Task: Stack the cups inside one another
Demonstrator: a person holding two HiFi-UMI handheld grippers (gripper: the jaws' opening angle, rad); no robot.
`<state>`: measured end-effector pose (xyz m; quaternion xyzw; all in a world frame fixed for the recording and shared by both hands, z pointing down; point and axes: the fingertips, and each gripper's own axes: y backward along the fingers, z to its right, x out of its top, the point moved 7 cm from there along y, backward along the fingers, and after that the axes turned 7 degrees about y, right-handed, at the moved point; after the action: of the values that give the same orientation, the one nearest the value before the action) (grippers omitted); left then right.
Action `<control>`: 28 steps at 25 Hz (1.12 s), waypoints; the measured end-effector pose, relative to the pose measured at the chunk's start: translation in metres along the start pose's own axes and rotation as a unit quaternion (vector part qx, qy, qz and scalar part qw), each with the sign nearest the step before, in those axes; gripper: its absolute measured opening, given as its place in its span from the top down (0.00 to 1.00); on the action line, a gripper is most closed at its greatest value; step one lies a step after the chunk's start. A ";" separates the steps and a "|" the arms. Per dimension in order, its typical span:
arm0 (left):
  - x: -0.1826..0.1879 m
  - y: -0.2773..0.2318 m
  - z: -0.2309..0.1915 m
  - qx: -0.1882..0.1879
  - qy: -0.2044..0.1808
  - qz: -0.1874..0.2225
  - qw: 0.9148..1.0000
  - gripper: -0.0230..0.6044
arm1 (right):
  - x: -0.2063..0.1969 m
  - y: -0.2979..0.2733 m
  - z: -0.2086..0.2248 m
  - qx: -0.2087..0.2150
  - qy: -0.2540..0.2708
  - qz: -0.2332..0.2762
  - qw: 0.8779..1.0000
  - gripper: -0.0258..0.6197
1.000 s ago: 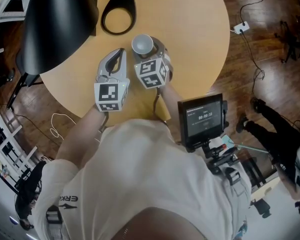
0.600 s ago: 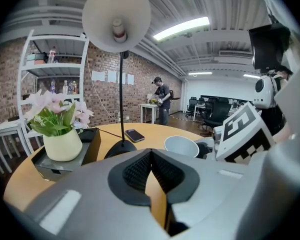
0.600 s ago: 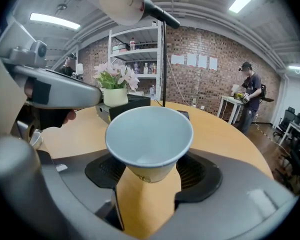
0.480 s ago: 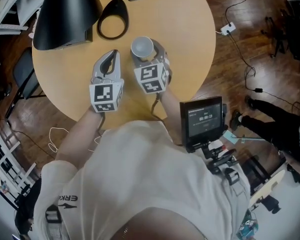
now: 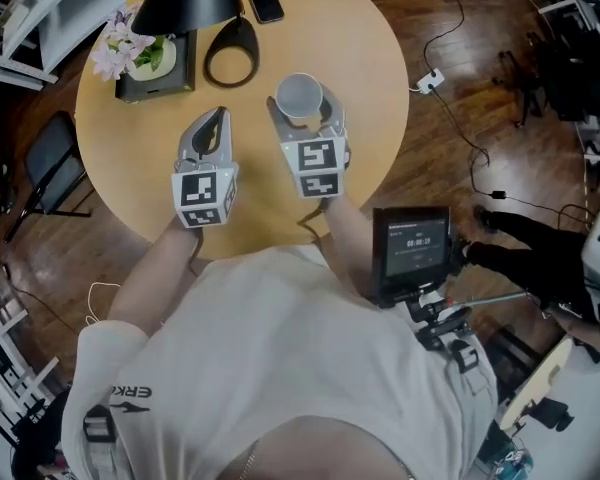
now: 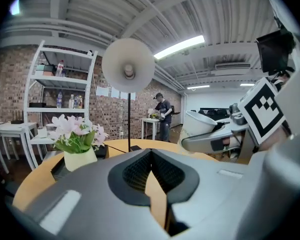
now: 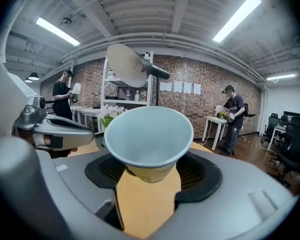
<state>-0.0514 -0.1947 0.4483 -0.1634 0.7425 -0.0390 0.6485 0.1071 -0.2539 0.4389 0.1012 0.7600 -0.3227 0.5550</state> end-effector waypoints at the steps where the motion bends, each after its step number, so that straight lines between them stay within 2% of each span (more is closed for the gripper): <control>1: 0.003 0.007 -0.003 0.001 0.001 0.007 1.000 0.96 | 0.007 0.006 -0.003 -0.003 0.003 0.008 1.000 0.46; 7: 0.013 0.050 -0.030 0.015 0.011 0.046 0.999 0.96 | 0.045 0.032 -0.042 -0.004 0.034 0.044 0.998 0.46; 13: 0.019 0.099 -0.055 0.028 0.020 0.065 0.997 0.96 | 0.072 0.055 -0.091 0.008 0.050 0.062 0.997 0.46; 22: 0.012 0.157 -0.087 0.022 0.029 0.078 0.996 0.96 | 0.080 0.075 -0.161 0.015 0.054 0.059 0.997 0.46; 28: -0.004 0.180 -0.103 0.003 0.040 0.068 0.997 0.96 | 0.064 0.085 -0.195 0.004 0.051 0.031 0.998 0.46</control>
<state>-0.1857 -0.0397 0.4197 -0.1091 0.7770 -0.0037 0.6200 -0.0243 -0.0834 0.3832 0.1432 0.7827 -0.3027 0.5247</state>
